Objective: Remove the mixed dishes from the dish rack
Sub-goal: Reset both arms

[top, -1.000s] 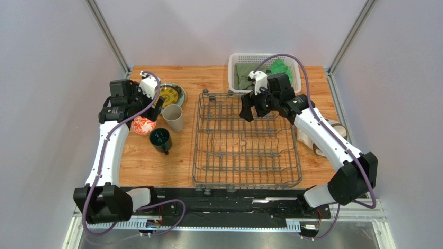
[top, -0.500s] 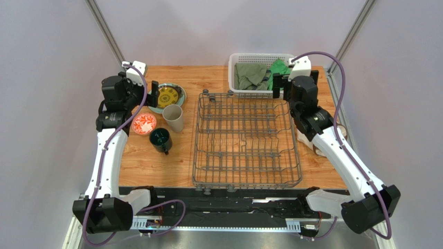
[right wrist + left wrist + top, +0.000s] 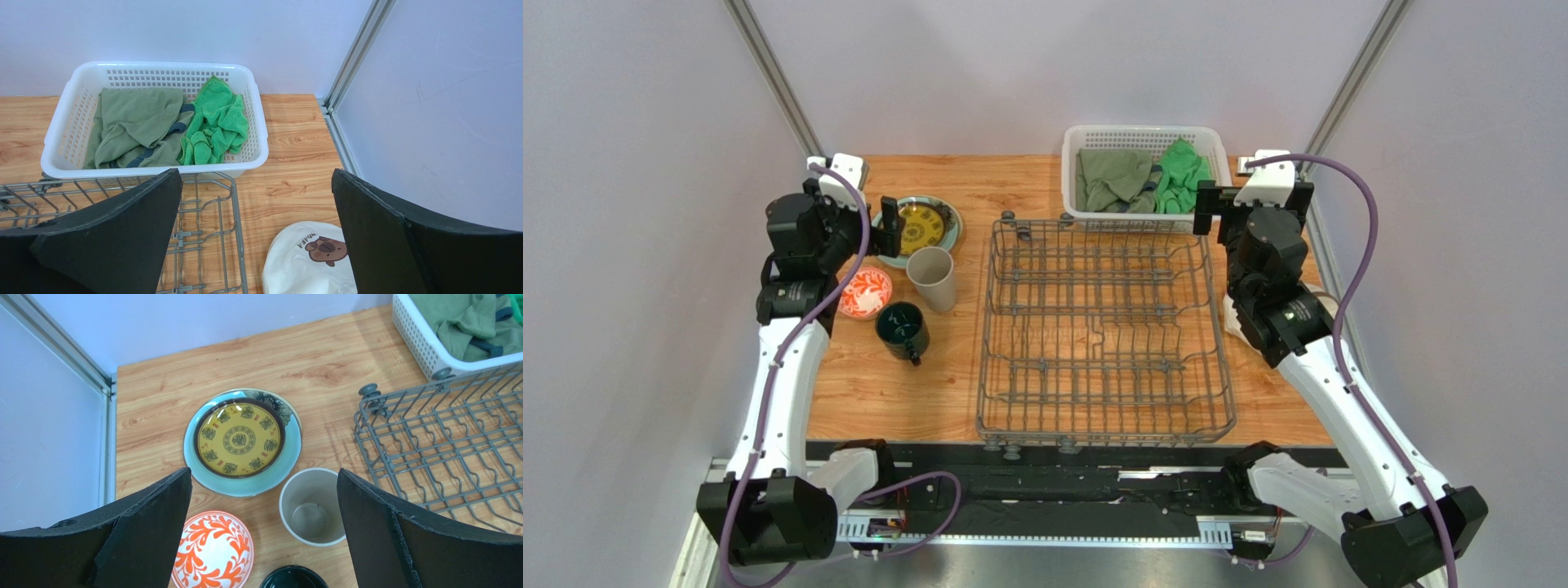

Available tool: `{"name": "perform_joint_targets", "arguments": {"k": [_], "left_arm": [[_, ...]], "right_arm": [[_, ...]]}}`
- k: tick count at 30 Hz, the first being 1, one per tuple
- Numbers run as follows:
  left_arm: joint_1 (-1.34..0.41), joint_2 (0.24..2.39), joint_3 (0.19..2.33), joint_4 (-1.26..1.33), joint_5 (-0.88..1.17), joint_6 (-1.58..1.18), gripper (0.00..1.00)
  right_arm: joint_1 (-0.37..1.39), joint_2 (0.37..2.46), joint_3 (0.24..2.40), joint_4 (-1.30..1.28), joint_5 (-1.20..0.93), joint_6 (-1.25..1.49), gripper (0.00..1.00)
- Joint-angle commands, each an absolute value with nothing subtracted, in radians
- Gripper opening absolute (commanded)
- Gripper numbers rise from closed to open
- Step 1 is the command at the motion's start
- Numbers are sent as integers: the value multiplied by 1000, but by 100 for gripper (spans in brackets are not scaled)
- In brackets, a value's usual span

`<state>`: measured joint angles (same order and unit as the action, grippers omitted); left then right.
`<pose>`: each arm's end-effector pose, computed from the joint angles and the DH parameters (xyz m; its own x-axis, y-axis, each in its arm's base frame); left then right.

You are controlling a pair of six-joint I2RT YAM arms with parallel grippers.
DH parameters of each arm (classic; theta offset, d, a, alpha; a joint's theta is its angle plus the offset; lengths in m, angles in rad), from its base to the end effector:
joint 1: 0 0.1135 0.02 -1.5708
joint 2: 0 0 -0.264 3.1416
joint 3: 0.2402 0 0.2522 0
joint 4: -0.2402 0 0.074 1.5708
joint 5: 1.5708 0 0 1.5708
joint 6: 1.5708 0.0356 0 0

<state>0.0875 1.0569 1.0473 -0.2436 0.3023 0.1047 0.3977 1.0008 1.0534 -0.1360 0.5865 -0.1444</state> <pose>0.2403 0.0104 0.3740 -0.2269 0.0803 -0.9706 0.2287 0.9731 0.0270 0.2126 0.0679 0.3999 -0.1028 -0.1732 -0.9795 0.1729 0.9666 -0.1890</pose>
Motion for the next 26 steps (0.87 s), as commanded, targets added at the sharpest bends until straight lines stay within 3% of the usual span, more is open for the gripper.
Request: {"name": "perform_joint_targets", "arguments": {"k": [1, 26], "left_arm": [[95, 1014, 1043, -164, 330, 80, 96], [95, 976, 980, -97, 336, 58, 96]], "right_arm": [[394, 1014, 1055, -77, 600, -167, 100], [396, 1038, 1058, -94, 572, -167, 99]]}}
